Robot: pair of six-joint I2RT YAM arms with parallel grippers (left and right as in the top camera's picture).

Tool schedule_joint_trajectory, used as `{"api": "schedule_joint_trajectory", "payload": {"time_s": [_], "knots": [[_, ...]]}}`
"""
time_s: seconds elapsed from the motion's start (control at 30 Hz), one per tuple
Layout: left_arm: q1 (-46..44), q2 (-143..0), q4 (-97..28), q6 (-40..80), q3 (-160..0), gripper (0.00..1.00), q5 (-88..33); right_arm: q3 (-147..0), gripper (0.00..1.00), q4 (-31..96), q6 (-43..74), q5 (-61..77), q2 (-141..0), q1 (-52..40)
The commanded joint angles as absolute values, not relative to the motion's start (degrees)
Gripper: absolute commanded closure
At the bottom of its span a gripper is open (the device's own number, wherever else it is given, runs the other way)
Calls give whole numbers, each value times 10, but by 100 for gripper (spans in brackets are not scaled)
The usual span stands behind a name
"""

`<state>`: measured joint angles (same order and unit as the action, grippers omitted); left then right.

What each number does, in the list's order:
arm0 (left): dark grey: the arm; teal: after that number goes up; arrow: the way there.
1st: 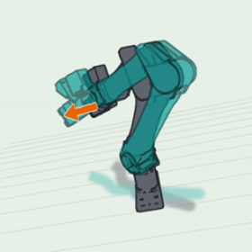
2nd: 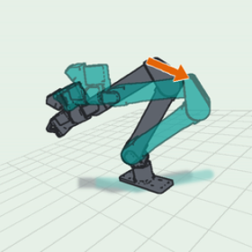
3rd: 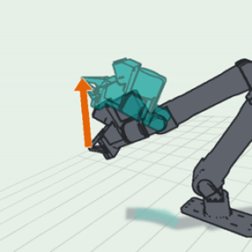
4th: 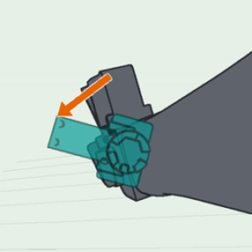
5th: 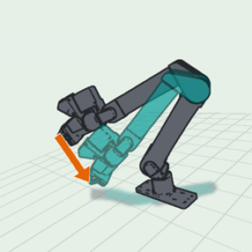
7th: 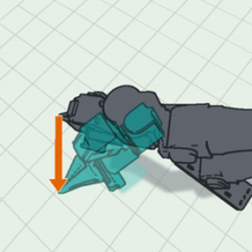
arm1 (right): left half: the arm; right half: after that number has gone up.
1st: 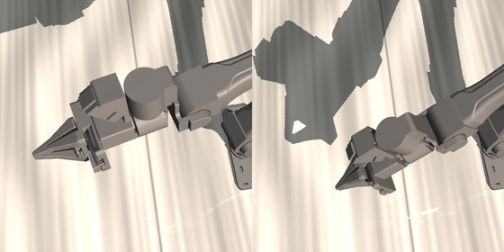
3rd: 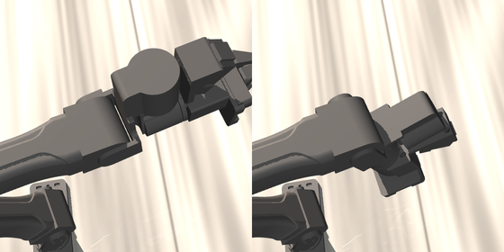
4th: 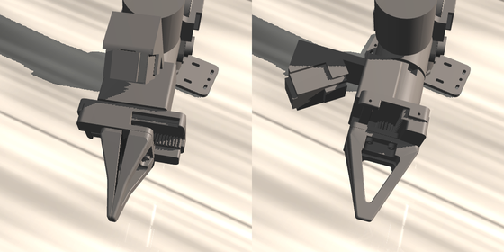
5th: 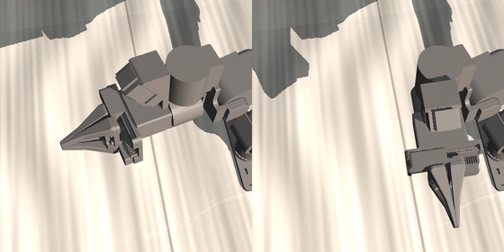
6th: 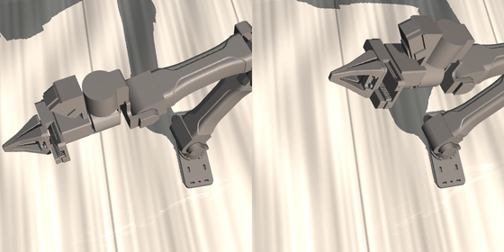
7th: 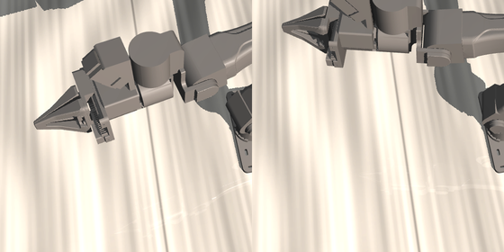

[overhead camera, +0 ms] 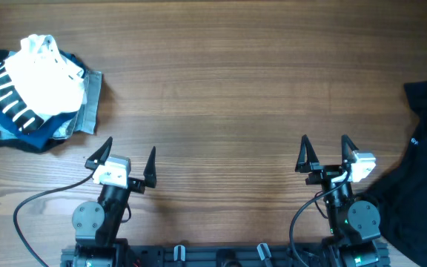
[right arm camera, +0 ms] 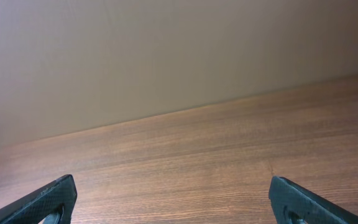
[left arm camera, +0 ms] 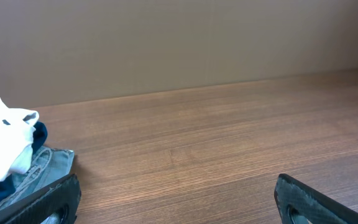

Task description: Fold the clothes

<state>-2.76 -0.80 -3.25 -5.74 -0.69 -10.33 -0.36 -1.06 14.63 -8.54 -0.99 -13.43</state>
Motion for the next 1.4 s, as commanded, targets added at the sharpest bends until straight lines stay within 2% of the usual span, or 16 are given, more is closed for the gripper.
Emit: {"api": "schedule_joint_trajectory", "payload": {"time_s": [0.0, 0.77, 0.87, 1.2, 1.37], "knots": [[-31, -4, -34, -56, -3, 0, -104, -3, 0, -12, 139, -76, -8, -131], [-31, -4, -32, -56, -3, 0, -109, -3, 0, -14, 157, -76, -8, -131], [-31, -4, -31, -56, -3, 0, -109, -3, 0, -15, 205, -71, -8, -131], [-31, -9, -5, -36, -42, 0, -119, -47, 0, -20, 190, 62, -11, -131], [-31, -82, -23, -10, -118, 0, -119, -132, 0, -3, 190, 111, -83, -131]]}}
